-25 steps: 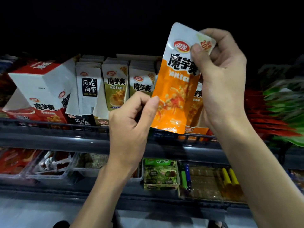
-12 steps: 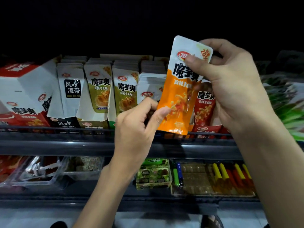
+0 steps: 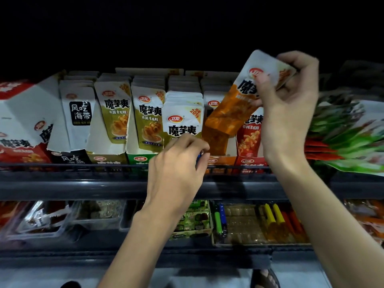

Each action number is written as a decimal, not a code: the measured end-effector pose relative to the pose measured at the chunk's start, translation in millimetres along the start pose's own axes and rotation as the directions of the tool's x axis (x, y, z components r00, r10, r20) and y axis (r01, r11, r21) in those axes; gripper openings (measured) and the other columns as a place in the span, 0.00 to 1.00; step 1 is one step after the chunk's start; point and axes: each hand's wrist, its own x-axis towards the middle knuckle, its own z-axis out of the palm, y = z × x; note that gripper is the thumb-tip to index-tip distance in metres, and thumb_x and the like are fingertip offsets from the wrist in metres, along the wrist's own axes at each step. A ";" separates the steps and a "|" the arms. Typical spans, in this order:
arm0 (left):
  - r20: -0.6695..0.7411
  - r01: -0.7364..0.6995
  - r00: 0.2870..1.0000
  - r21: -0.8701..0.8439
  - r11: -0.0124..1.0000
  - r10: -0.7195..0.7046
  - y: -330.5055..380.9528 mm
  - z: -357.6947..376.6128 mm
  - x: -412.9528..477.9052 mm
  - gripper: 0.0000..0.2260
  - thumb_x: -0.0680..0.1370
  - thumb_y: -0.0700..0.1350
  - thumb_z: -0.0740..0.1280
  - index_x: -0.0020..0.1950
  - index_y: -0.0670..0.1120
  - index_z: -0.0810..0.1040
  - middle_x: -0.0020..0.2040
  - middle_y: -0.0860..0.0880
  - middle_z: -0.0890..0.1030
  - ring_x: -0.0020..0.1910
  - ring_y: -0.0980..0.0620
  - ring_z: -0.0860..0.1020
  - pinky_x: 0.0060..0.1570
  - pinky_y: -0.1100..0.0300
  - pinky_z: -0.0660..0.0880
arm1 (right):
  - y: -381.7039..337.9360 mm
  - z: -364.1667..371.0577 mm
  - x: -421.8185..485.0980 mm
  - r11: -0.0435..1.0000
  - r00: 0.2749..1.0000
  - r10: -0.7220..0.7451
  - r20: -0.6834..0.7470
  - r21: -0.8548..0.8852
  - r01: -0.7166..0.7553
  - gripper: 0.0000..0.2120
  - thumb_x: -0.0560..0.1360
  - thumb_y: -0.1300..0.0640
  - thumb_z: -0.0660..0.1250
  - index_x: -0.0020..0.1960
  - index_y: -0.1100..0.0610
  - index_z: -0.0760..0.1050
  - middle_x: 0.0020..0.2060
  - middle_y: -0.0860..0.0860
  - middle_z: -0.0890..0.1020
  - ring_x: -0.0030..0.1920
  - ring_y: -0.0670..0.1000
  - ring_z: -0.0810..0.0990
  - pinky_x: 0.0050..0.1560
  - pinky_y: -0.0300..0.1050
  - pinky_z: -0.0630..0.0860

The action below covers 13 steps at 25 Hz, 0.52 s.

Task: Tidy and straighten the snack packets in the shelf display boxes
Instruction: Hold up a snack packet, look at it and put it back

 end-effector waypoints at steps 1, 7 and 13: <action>0.009 0.013 1.000 0.034 0.999 -0.014 -0.4 1.3 0.2 0.04 0.77 0.48 0.70 0.50 0.52 0.82 0.49 0.56 0.80 0.47 0.54 0.78 0.35 0.62 0.70 | 2.9 1.4 -4.1 1.000 1.000 0.009 0.010 -0.030 -0.009 0.14 0.79 0.62 0.68 0.62 0.62 0.67 0.53 0.57 0.78 0.52 0.54 0.80 0.48 0.55 0.80; 0.024 0.044 0.999 0.090 0.995 -0.046 -3.2 4.5 -0.8 0.05 0.76 0.47 0.70 0.50 0.52 0.84 0.47 0.56 0.80 0.48 0.52 0.75 0.43 0.59 0.69 | 16.9 6.7 -15.2 0.973 0.995 0.019 0.094 -0.232 0.003 0.12 0.80 0.55 0.67 0.62 0.54 0.71 0.52 0.47 0.79 0.50 0.51 0.80 0.47 0.58 0.79; 0.084 0.036 0.996 0.085 0.996 -0.043 -5.8 4.5 -0.2 0.07 0.76 0.48 0.70 0.53 0.53 0.84 0.44 0.54 0.76 0.48 0.51 0.72 0.46 0.57 0.68 | 31.8 15.6 -24.3 0.896 0.963 -0.008 0.271 -0.426 0.128 0.12 0.80 0.57 0.66 0.63 0.54 0.72 0.50 0.46 0.74 0.50 0.44 0.74 0.51 0.44 0.76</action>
